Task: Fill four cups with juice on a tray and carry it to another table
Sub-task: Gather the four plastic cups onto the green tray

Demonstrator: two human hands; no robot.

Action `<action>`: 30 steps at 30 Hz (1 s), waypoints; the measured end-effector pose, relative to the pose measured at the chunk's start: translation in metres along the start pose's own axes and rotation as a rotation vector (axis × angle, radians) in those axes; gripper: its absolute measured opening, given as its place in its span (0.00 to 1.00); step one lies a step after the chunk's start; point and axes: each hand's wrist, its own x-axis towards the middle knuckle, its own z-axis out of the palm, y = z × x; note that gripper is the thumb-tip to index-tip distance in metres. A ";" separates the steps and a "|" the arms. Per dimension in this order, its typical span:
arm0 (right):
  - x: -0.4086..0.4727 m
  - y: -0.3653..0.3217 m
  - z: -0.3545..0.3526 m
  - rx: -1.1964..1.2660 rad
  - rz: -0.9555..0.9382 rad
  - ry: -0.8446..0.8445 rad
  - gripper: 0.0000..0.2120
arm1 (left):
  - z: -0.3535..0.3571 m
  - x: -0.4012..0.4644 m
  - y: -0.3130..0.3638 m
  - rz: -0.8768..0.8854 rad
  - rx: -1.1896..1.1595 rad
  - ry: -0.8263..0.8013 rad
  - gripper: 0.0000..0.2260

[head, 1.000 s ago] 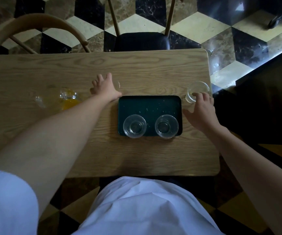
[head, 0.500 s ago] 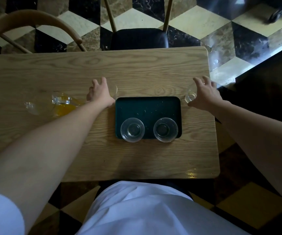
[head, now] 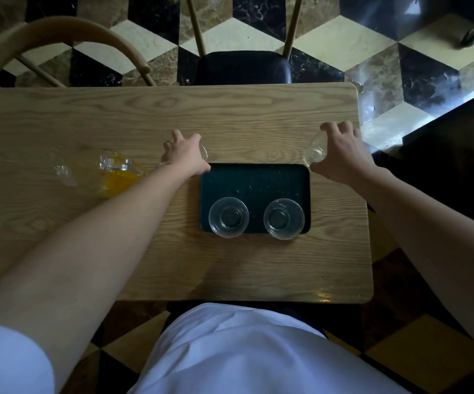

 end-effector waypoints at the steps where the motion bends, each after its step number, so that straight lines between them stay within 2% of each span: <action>1: -0.004 -0.007 0.000 0.006 -0.037 -0.009 0.44 | 0.000 -0.001 0.000 0.008 -0.008 0.013 0.34; 7: -0.010 -0.049 0.018 -0.002 -0.224 -0.132 0.45 | -0.012 -0.019 -0.003 0.088 -0.053 0.147 0.34; 18: -0.011 -0.057 0.043 -0.014 -0.158 -0.155 0.48 | 0.005 -0.066 0.028 0.290 -0.040 0.126 0.34; 27: -0.018 -0.058 0.047 0.028 -0.099 -0.124 0.53 | 0.036 -0.058 0.047 0.306 0.042 0.067 0.30; 30: -0.031 -0.058 0.045 0.088 -0.048 -0.046 0.50 | 0.044 -0.053 0.047 0.313 0.027 0.073 0.30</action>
